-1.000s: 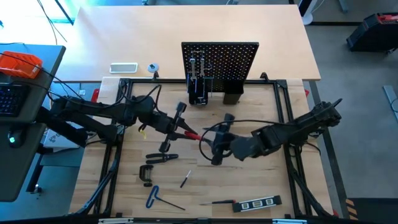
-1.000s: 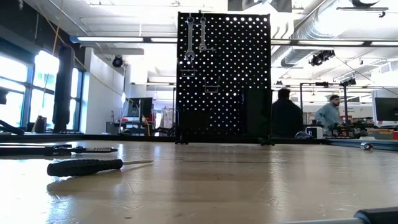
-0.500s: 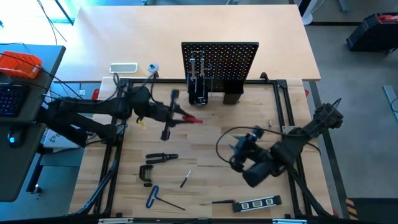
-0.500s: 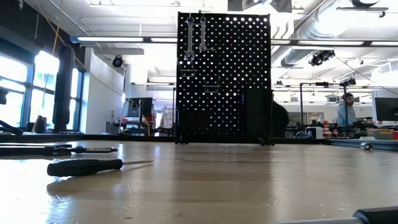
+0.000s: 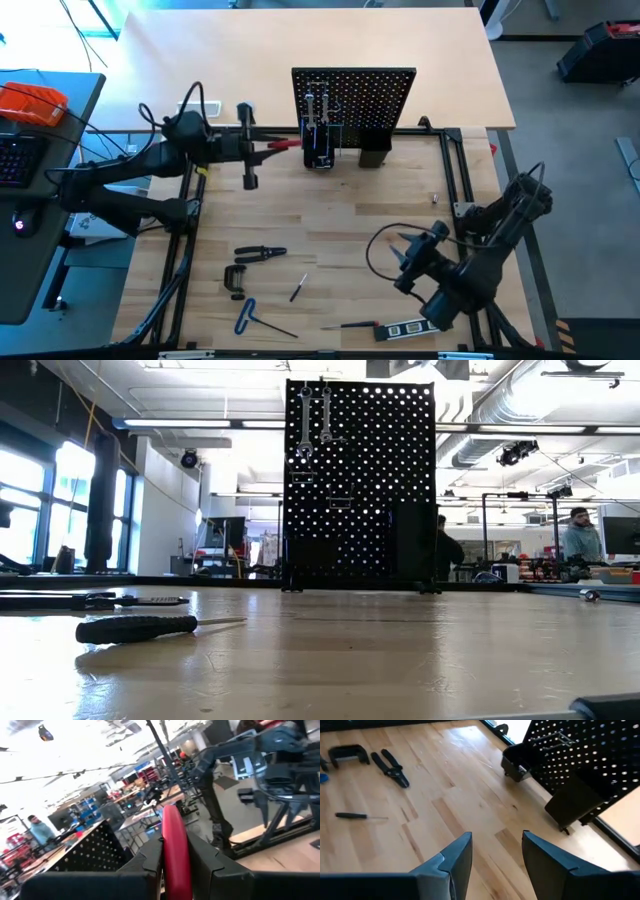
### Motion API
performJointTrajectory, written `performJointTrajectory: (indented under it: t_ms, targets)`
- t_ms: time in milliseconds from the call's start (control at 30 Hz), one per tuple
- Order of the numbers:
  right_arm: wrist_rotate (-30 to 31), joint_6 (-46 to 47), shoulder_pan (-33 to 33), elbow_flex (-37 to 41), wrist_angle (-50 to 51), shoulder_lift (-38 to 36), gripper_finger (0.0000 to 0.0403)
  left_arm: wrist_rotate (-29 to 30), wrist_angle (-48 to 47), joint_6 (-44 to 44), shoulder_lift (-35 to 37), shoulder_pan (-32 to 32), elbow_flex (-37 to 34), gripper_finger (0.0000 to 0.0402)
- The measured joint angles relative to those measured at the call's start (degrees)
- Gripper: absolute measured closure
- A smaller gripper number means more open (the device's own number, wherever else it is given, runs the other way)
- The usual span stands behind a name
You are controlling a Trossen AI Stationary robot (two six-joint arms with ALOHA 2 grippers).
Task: Hang tools onto peg board
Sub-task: Put the Allen wrench into the right bin on the pegboard
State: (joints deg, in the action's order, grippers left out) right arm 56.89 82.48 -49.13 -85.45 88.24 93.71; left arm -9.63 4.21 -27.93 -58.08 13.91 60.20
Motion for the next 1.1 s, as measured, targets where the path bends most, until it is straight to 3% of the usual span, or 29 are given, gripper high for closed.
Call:
performJointTrajectory:
  t_ms: [233, 500, 667, 833, 967, 1100]
  targets:
    - [0.08, 2.44, -0.21, 0.02, 1.79, 3.54, 0.0237, -0.64, 3.97, 0.84, -3.48, 1.51, 0.09, 0.0356]
    - [1.34, 2.95, -0.31, 0.02, 1.35, 5.10, 0.0237, -4.91, -0.27, 1.82, -13.65, 1.51, 9.17, 0.0356]
    - [14.63, 7.34, -2.55, 0.02, 1.77, 5.00, 0.0237, -17.29, -7.23, 3.76, -18.24, 2.07, 13.20, 0.0356]
    - [27.32, 7.62, -2.43, 0.02, 1.77, 2.65, 0.0237, -22.29, -10.01, 4.20, -21.49, 1.37, 13.78, 0.0356]
    - [32.97, 7.04, -0.24, 0.02, 1.77, -0.28, 0.0238, -23.23, -9.64, 4.73, -22.97, -0.43, 13.84, 0.0356]
    - [33.18, 5.50, 2.35, 0.02, 1.79, -2.65, 0.0237, -23.29, -9.68, 4.82, -23.74, -2.59, 13.84, 0.0356]
